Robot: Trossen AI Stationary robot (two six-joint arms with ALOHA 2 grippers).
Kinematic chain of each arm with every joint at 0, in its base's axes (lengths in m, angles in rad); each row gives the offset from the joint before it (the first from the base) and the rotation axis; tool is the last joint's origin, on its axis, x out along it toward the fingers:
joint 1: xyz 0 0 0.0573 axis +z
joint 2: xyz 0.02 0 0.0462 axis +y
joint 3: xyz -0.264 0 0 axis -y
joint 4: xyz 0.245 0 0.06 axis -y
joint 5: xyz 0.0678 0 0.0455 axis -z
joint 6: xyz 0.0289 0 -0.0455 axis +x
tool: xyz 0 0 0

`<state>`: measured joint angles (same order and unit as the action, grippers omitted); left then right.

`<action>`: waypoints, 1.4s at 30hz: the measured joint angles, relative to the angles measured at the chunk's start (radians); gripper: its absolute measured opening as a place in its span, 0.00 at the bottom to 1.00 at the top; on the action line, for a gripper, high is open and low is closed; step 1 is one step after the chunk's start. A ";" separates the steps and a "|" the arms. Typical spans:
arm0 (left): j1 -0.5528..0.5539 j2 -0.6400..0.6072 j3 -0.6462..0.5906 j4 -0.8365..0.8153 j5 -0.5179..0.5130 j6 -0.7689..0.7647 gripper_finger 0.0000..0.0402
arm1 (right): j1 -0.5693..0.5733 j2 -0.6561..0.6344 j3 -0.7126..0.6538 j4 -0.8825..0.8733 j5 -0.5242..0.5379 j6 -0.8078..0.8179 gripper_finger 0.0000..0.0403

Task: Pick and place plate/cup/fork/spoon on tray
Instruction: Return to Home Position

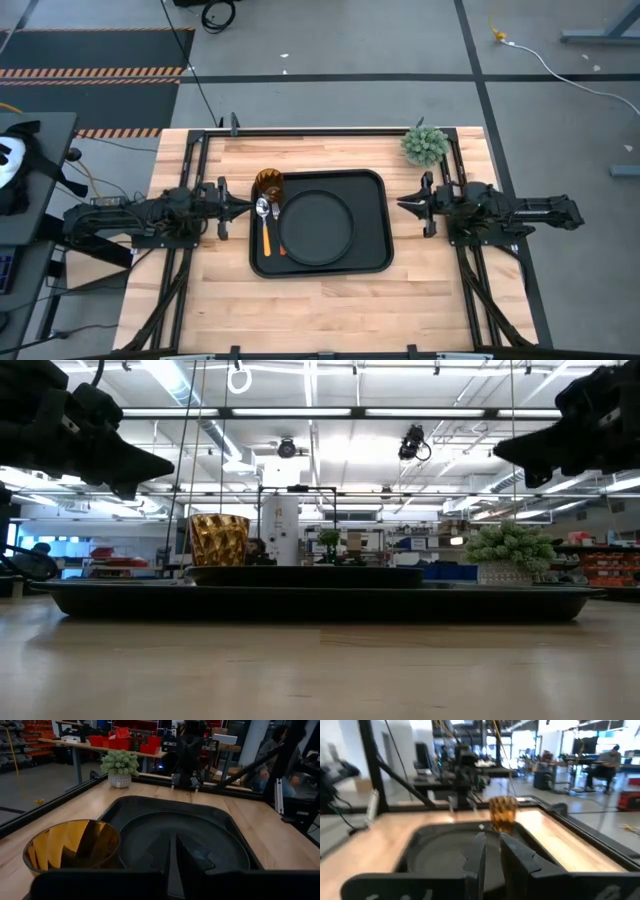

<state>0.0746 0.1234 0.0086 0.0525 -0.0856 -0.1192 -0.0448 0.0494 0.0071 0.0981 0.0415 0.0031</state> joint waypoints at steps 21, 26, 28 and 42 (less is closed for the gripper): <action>0.000 0.000 0.000 0.002 0.000 0.000 0.09 | 0.000 0.003 0.000 -0.071 0.014 -0.025 0.15; 0.000 0.000 0.000 0.002 0.000 0.000 0.09 | 0.000 0.003 0.000 -0.071 0.013 -0.025 0.15; 0.000 0.000 0.000 0.002 0.000 0.000 0.09 | 0.000 0.003 0.000 -0.070 0.013 -0.025 0.15; -0.004 -0.070 0.000 -0.005 0.000 0.001 0.09 | 0.000 0.003 0.000 -0.070 0.013 -0.025 0.15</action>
<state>0.0707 0.0533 0.0082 0.0479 -0.0854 -0.1183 -0.0444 0.0521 0.0067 0.0277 0.0543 -0.0216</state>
